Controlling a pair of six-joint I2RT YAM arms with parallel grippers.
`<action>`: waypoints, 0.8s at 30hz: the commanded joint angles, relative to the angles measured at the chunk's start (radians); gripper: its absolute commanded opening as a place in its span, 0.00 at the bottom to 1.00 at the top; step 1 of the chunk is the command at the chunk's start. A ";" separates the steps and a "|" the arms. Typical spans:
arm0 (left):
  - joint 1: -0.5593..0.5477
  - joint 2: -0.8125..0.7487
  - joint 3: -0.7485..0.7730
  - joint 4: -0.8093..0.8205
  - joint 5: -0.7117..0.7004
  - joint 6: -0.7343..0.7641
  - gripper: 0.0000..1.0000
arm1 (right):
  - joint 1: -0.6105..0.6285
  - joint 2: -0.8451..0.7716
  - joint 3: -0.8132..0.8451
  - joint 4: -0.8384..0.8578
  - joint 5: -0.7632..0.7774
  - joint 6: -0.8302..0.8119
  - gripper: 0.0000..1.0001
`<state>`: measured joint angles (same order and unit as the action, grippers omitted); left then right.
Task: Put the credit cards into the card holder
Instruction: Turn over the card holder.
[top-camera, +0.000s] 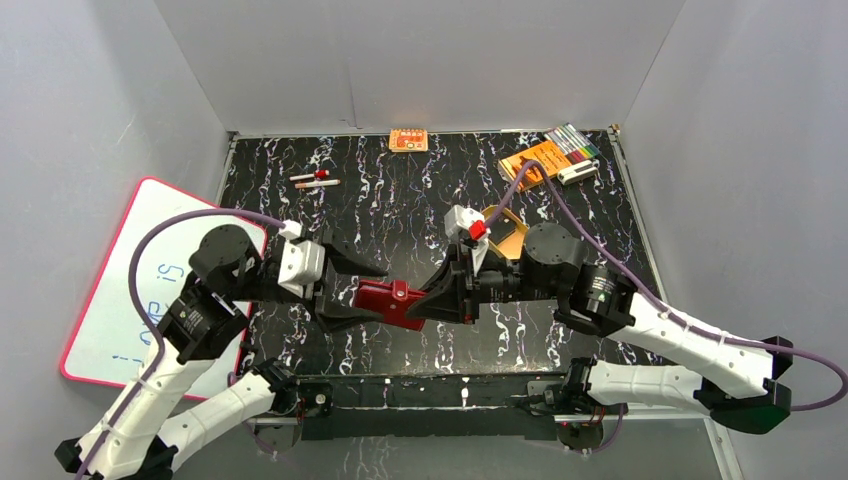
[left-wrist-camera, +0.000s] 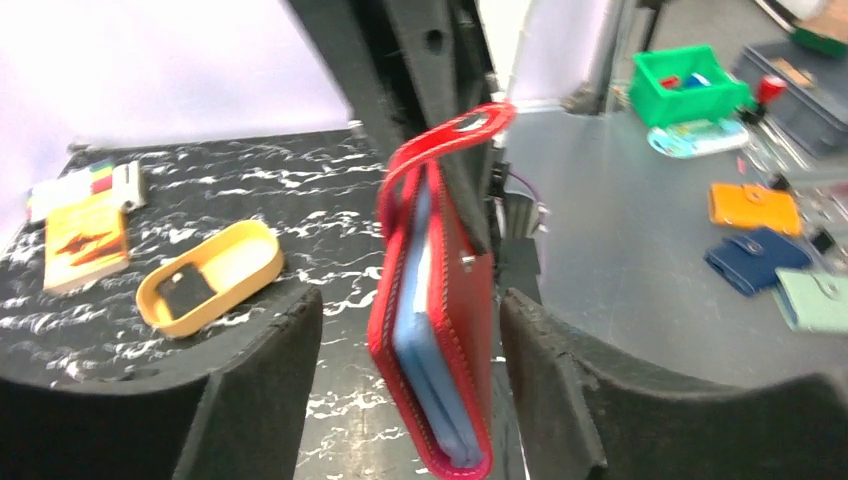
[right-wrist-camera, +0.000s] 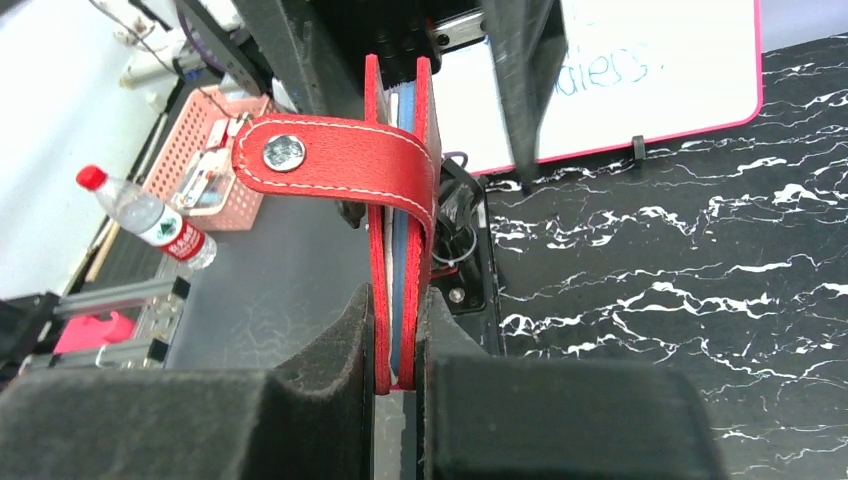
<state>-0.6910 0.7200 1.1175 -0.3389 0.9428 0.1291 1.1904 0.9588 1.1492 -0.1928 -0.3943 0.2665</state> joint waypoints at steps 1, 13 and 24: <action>-0.001 -0.086 -0.091 0.225 -0.226 -0.135 0.71 | 0.000 -0.071 -0.069 0.292 0.110 0.107 0.00; -0.001 -0.353 -0.402 0.686 -0.915 -0.858 0.88 | 0.001 -0.083 -0.238 0.764 0.486 0.299 0.00; -0.002 -0.072 -0.393 0.948 -0.716 -1.214 0.73 | 0.000 -0.012 -0.307 0.995 0.554 0.456 0.00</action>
<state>-0.6907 0.5858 0.7197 0.4274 0.1471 -0.9672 1.1912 0.9447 0.8471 0.6209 0.1204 0.6559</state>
